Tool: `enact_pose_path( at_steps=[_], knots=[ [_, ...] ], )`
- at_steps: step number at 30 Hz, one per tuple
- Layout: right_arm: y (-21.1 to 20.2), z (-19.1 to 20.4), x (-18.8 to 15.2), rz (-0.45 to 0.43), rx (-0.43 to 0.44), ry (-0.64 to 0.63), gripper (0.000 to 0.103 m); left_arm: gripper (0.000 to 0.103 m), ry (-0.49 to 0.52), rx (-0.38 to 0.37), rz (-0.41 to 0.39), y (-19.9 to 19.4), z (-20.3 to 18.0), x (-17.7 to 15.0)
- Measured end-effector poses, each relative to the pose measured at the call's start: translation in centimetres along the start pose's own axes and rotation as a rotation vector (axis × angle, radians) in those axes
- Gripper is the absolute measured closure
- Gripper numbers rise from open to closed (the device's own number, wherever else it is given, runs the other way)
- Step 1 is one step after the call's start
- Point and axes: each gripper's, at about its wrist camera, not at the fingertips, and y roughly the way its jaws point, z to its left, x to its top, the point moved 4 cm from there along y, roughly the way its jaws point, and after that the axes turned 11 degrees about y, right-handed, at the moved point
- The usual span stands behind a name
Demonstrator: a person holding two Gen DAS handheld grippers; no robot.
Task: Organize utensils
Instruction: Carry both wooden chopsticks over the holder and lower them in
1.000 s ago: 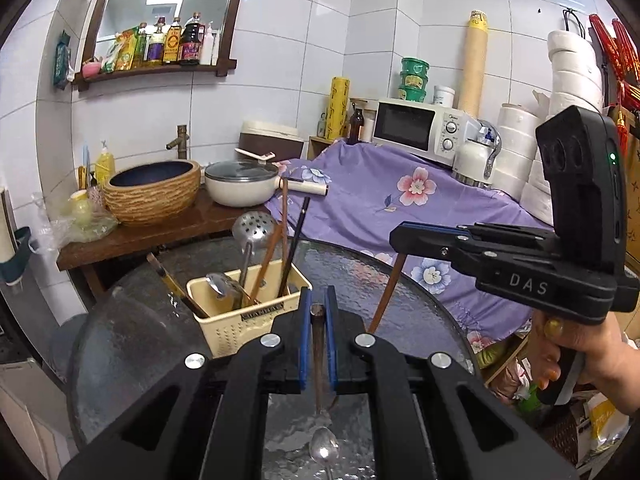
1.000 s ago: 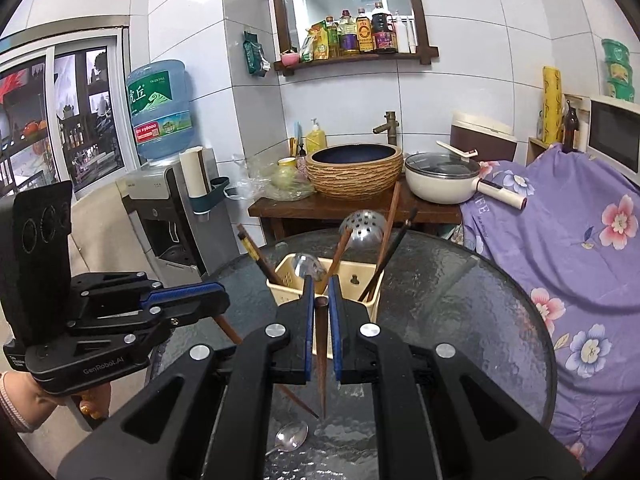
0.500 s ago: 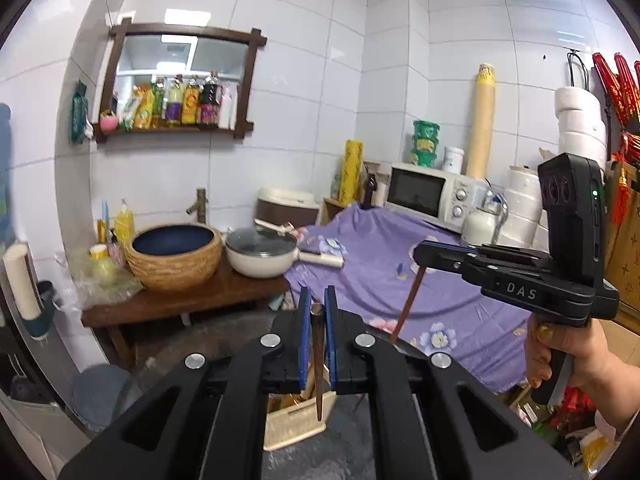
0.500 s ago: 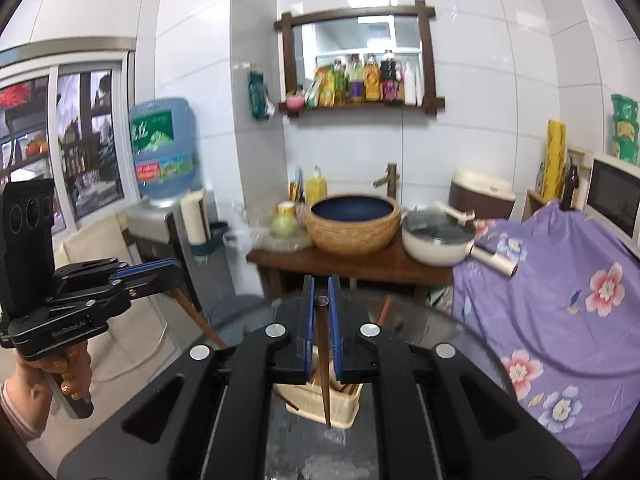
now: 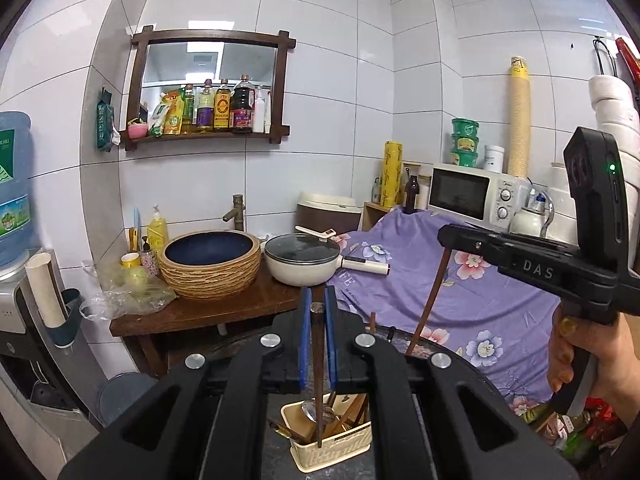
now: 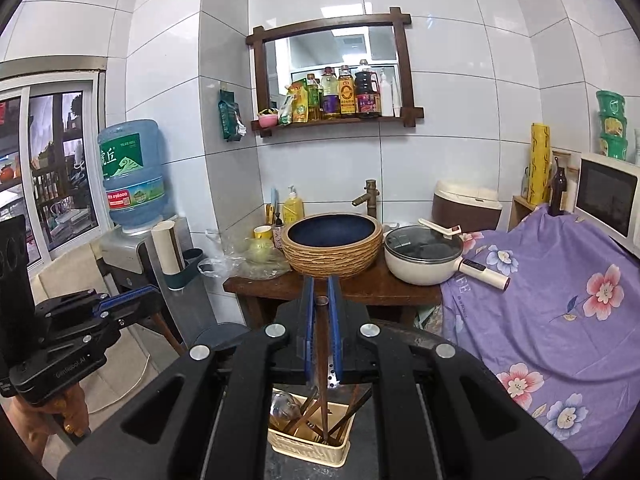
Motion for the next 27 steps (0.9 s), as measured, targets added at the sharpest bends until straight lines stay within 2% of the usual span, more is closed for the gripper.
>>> enact_pose_path(
  at_steps=[7, 14, 17, 20, 27],
  knots=[
    [2.3, -0.9, -3.0, 0.04, -0.016, 0.001, 0.095, 0.096, -0.032, -0.001, 0.006, 1.0, 0.5, -0.9],
    [3.0, -1.5, -3.7, 0.047, -0.029, 0.009, 0.095, 0.096, 0.003, 0.031, -0.058, -0.5, 0.9, 2.0],
    [3.3, -1.5, -3.7, 0.049, -0.03, 0.016, 0.095, 0.096, -0.006, 0.035, -0.062, -0.2, 0.9, 2.1],
    [3.5, -1.6, -4.1, 0.063, -0.03, 0.024, 0.095, 0.096, -0.02, 0.026, -0.034, 0.7, 0.8, 1.6],
    [4.4, -2.4, -6.2, 0.105, -0.043, 0.046, 0.095, 0.096, -0.074, 0.015, 0.056, 3.7, 0.8, -2.4]
  ],
)
